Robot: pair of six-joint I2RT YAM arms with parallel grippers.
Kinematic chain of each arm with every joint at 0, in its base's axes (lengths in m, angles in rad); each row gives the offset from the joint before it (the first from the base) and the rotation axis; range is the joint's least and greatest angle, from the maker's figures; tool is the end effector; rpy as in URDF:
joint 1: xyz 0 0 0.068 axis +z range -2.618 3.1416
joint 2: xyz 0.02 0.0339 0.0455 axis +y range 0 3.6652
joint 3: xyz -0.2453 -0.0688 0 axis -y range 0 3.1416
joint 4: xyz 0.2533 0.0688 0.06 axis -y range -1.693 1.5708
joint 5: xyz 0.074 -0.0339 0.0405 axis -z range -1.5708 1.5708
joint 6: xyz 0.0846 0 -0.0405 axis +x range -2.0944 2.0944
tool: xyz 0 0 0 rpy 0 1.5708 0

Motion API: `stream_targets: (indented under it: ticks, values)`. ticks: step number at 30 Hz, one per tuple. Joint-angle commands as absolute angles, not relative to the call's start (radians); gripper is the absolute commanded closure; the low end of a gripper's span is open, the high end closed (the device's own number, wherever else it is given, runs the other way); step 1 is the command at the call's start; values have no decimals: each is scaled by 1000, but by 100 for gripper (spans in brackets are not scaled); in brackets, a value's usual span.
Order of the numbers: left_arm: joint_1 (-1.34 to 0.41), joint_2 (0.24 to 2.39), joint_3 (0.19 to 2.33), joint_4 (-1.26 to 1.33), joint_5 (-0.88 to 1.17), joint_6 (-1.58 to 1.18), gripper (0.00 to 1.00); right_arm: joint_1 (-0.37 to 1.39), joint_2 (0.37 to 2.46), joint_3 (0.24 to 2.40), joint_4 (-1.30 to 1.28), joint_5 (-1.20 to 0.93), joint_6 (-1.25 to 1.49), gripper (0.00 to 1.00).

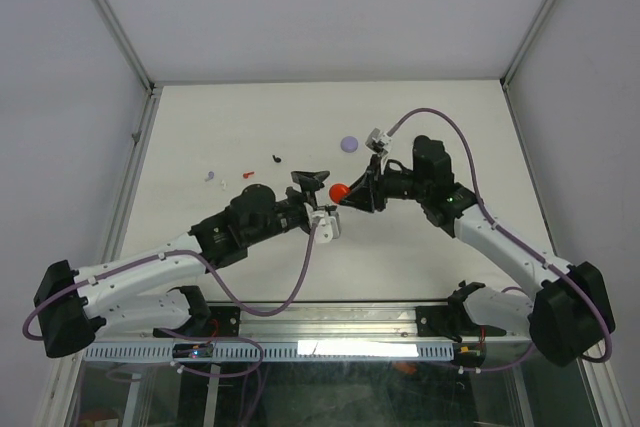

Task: Insert the wireless bluetooth earbuds into the charging case
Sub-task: Pick up the charging case at the center of the board.

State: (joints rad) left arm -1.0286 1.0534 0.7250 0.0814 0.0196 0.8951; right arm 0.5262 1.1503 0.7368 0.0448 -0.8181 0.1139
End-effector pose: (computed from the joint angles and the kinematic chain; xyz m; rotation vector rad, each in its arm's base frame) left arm 0.1593 -0.2677 0.2630 1.5001 1.0292 -0.1123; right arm 0.2275 0.2035 0.2431 -0.9535 1.7661 1.2067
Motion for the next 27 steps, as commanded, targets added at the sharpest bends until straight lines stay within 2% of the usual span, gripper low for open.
stream_targets:
  ticks: [1,8,12,13,21,27]
  values:
    - [-1035,976,719,100,-15,720,27,527,1077,741,191,-816,44,100]
    - [-925,879,724,112,158,448,27,527,1054,729,252,-868,-32,100]
    - [-798,858,732,159,354,260,25,528,1043,703,300,-881,-86,100]
    - [-746,867,737,195,437,178,25,528,1037,692,333,-899,-100,100]
    - [-615,946,716,363,685,-146,23,529,1044,701,381,-932,-95,100]
    - [-574,1040,692,540,821,-315,25,531,1061,678,491,-955,31,100]
